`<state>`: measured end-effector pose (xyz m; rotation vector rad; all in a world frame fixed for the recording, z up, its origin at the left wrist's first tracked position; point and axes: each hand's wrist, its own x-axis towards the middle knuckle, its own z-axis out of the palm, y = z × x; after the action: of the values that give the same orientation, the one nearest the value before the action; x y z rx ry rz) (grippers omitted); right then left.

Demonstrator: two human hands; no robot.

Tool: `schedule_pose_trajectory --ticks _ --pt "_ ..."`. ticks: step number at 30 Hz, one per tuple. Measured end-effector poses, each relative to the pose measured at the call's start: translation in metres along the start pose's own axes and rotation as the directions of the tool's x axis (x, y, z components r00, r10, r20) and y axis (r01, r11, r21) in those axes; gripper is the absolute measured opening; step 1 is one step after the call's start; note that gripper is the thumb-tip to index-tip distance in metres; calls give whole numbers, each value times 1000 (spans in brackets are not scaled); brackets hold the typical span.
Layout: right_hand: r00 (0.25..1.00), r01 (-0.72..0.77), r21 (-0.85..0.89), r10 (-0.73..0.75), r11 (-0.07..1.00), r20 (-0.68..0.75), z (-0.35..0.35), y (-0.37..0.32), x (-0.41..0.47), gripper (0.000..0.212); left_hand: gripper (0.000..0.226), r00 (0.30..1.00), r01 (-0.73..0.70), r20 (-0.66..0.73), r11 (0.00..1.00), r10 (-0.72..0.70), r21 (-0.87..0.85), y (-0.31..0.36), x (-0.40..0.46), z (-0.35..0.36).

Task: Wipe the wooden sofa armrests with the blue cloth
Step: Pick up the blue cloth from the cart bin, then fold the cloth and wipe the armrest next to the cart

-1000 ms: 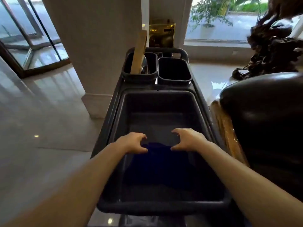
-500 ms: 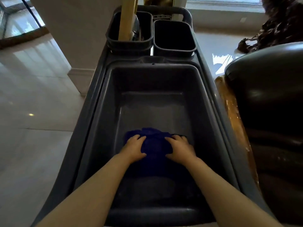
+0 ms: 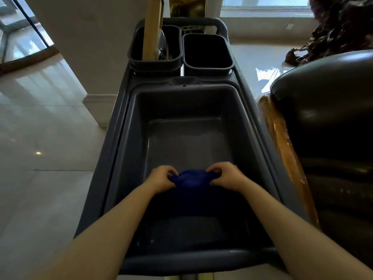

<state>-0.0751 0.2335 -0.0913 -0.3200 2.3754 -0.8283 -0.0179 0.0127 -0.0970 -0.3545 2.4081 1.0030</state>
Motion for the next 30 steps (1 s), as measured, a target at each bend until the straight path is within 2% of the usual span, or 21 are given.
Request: schedule_pose_trajectory --ticks 7,14,17,23,30 --pt "973 169 28 -162 985 -164 -68 -28 -30 38 31 985 -164 -75 975 154 -151 49 -30 -53" --pt "917 266 -17 -258 964 -304 -128 -39 -96 41 30 946 -324 -63 941 319 -100 116 -71 -67" --pt "898 294 -70 -300 953 -322 -153 -34 -126 40 30 926 -376 -52 926 374 -43 150 -87 -63" --pt "879 304 -184 -350 935 -325 -230 25 -202 40 33 886 -454 -93 891 454 24 253 -118 -14" --pt "879 299 -174 -342 938 -333 -287 153 -264 38 33 894 -435 -156 898 421 -71 342 -131 121"
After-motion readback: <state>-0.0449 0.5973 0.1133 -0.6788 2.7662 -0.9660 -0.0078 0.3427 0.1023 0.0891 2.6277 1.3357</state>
